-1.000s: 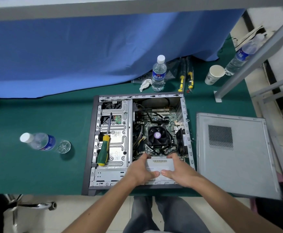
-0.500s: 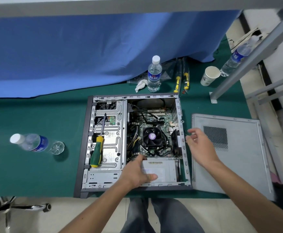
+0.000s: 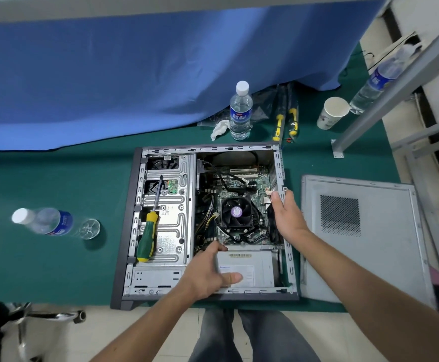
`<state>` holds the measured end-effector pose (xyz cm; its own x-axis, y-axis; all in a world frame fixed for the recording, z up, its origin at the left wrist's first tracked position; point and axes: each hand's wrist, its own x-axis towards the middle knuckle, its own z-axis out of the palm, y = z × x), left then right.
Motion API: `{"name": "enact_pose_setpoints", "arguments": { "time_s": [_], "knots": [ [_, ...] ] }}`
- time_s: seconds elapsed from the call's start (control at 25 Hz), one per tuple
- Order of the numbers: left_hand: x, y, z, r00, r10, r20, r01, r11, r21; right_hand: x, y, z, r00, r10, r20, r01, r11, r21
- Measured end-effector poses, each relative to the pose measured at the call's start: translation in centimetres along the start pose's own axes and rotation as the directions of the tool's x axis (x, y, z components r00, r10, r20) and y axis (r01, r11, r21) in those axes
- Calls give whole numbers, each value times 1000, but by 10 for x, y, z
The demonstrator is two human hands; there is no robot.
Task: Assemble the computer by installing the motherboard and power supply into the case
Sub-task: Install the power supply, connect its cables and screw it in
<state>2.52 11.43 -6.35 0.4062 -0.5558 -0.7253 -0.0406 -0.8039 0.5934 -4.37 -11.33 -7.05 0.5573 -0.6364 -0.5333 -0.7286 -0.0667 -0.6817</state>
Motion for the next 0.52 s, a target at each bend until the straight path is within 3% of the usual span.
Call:
{"name": "enact_pose_setpoints", "arguments": {
  "time_s": [0.28,0.52],
  "knots": [
    [4,8,13,1000,7,11,-7,1000,-28,2,14,9,994,-37,-102,35,999,-27],
    [9,10,15,1000,5,23,-4,999,-51,5,15,8,996,-20,-92,20,1000,2]
  ]
}}
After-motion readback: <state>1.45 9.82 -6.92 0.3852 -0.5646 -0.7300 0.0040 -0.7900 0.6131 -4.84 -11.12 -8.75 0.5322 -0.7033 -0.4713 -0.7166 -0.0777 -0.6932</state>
